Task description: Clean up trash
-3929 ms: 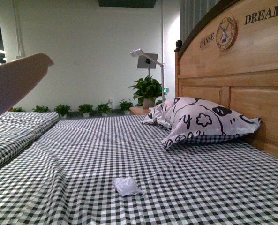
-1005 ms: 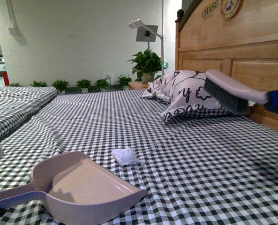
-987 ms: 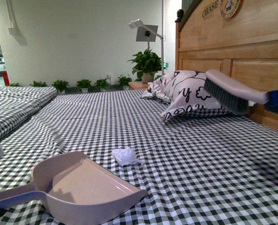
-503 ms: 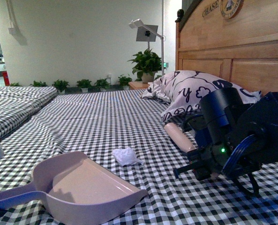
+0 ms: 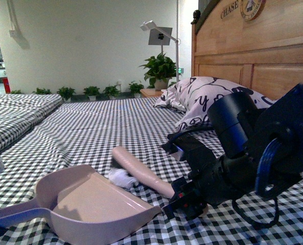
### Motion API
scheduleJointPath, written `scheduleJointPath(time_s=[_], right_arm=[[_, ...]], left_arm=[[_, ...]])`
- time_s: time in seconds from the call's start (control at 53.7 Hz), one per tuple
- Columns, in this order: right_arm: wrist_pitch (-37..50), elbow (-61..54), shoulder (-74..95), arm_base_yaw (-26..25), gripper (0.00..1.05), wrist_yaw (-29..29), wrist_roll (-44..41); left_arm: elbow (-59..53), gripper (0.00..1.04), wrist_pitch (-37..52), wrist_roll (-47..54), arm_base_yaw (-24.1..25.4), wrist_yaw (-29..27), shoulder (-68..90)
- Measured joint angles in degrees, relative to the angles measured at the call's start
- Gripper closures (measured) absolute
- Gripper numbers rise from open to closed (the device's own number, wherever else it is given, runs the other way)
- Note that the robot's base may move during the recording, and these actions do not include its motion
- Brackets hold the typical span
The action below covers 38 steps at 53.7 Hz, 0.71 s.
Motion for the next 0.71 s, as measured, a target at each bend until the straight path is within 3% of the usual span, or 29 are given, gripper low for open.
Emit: scheduleJointPath(time_s=[0.186,0.298,0.391,0.577,0.708], right_arm=[[2.51,-0.02,-3.39,-7.63,0.83,3.96,-1.36],[9.44,-2.27,-4.31,-10.21,0.83,7.91,0.33],[20.5,-7.45,-6.91,-14.64,0.83,11.28,7.52],[28.76,-18.86,-18.71,-26.05,0.83,6.97,20.83],[28.7,-25.53,-29.35,-30.51,0.83,1.01,26.84]], left_arm=[[0.0,0.76,0.0,0.04,0.0,-0.02,0.0],[0.0,0.76,0.0,0.09,0.0,-0.02,0.0],[0.0,0.76,0.0,0.13,0.0,0.02,0.02],[-5.4,0.76,26.38,-20.59,-0.09,-6.14,-0.35],[-6.91,0.76,30.91,-31.26,-0.22,-10.8,-3.69]])
